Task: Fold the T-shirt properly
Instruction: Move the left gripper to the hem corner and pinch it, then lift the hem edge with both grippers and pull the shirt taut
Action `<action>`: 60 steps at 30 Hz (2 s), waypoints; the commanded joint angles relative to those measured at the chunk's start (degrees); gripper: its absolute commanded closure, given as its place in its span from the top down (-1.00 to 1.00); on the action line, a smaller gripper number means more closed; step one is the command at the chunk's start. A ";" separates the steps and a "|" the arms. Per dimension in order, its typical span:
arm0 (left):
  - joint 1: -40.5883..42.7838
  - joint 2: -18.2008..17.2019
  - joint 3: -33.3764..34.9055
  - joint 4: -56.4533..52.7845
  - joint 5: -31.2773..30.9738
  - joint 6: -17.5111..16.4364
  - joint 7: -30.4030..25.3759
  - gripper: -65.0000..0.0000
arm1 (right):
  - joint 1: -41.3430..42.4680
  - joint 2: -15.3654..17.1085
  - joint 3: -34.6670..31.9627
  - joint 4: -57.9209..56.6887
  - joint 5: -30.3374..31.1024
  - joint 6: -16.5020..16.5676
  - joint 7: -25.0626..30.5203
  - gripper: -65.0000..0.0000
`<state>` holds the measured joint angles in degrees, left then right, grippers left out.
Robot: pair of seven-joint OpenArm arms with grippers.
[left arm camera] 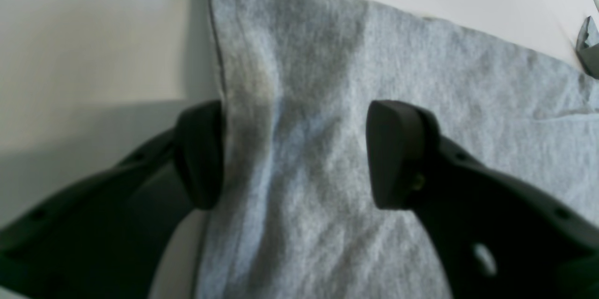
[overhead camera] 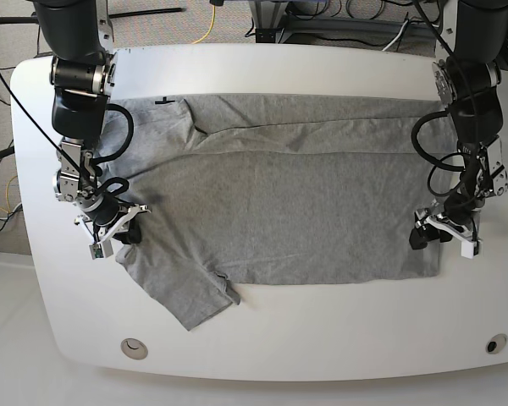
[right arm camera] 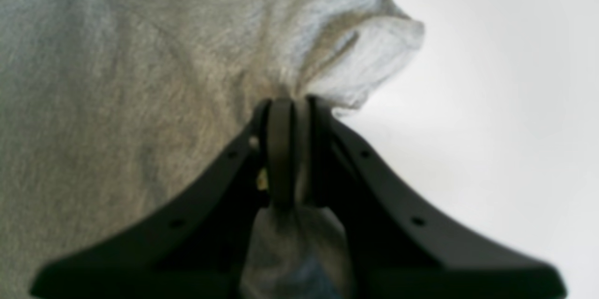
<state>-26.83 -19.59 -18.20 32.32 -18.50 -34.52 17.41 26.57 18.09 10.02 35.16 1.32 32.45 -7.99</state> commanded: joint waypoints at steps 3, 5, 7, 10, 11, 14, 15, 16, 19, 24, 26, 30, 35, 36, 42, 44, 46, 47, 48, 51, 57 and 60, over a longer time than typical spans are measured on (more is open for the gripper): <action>-1.43 -0.76 0.04 0.96 -0.44 -2.27 0.31 -0.26 | -0.24 0.68 -0.13 -0.39 -2.95 -0.75 -4.98 -0.79; -1.43 -0.84 0.04 0.96 -0.44 -3.67 0.31 -0.53 | -0.15 0.68 -0.13 -0.39 -2.95 -0.75 -4.98 -0.79; -1.43 -0.84 0.04 0.96 -0.44 -4.38 0.31 -0.70 | -0.15 0.68 -0.13 -0.39 -2.95 -0.75 -4.98 -0.79; -1.43 -1.02 0.04 0.96 -0.36 -4.73 0.31 -0.75 | -0.15 0.59 -0.13 -0.39 -2.95 -0.75 -4.98 -0.80; -1.43 -1.02 0.04 0.96 -0.36 -4.82 0.31 -0.75 | -0.15 0.59 -0.13 -0.39 -2.95 -0.75 -4.98 -0.80; -1.43 -1.11 0.04 0.96 -0.36 -4.82 0.31 -0.75 | -0.06 0.59 -0.13 -0.39 -2.95 -0.75 -4.98 -0.84; -1.43 -1.11 0.04 0.96 -0.36 -4.82 0.22 -0.76 | -0.06 0.59 -0.13 -0.39 -2.95 -0.75 -4.98 -0.89; -1.43 -1.11 0.13 0.96 -0.36 -4.82 0.22 -0.76 | 0.03 0.59 -0.22 -0.39 -2.95 -0.75 -4.98 -0.95; -1.52 -1.55 0.13 1.05 -0.36 -4.82 0.22 -0.76 | 0.38 0.68 -0.22 -0.39 -2.95 -0.75 -4.98 -1.00; -1.70 -2.60 0.13 2.37 -0.36 -4.82 0.22 -0.76 | 1.61 0.95 -0.22 -0.30 -2.95 -0.67 -4.98 -1.00; -1.70 -2.69 0.13 3.51 -0.36 -4.82 0.31 -0.76 | 1.70 1.03 -0.22 -0.30 -2.95 -0.67 -4.98 -1.00; -1.52 -2.78 0.13 6.23 -0.36 -4.82 1.71 -0.76 | 1.08 1.74 -0.13 3.39 -2.95 -0.67 -6.74 -1.00; -1.52 -4.19 0.13 9.31 -0.36 -4.82 4.88 -0.76 | -1.47 1.83 0.75 10.87 -2.86 -0.67 -11.48 -1.00; -1.52 -4.19 0.13 10.10 -0.36 -4.82 5.49 -0.76 | -2.17 1.83 1.71 13.33 -2.86 -0.67 -12.63 -1.00; -1.52 -4.27 0.04 14.23 -0.36 -4.82 8.48 -0.76 | -5.51 1.65 6.37 24.05 -2.95 -0.67 -19.31 -1.00; -1.52 -4.36 0.04 15.29 -0.36 -4.82 9.71 -0.76 | -6.57 1.65 7.43 27.22 -2.95 -0.67 -20.98 -1.00; -1.43 -4.36 0.04 15.90 -0.36 -4.82 10.94 -0.76 | -7.80 1.65 8.04 30.03 -2.95 -0.67 -22.47 -1.00; -1.43 -4.36 0.04 16.17 -0.36 -4.82 11.47 -0.76 | -8.41 1.65 8.22 31.35 -2.95 -0.67 -23.26 -1.00; -1.43 -4.36 0.04 16.17 -0.36 -4.91 11.91 -0.76 | -8.85 1.65 8.22 32.58 -2.95 -0.67 -23.97 -1.00; -1.35 -4.36 -0.05 16.17 -0.44 -4.91 13.05 -0.76 | -10.26 1.65 8.22 36.18 -2.95 -0.67 -25.64 -1.00; 0.76 -4.36 -0.22 16.17 -0.62 -4.91 13.05 -0.76 | -12.63 1.65 8.22 42.69 -2.95 -0.67 -30.38 -1.00; 1.47 -4.36 -0.22 16.17 -0.62 -4.91 12.88 -0.76 | -13.60 1.65 8.22 45.59 -2.95 -0.67 -32.14 -1.00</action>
<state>-24.03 -23.00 -18.11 47.37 -17.98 -39.07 31.70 12.14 18.61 17.96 77.89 -1.78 31.97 -40.62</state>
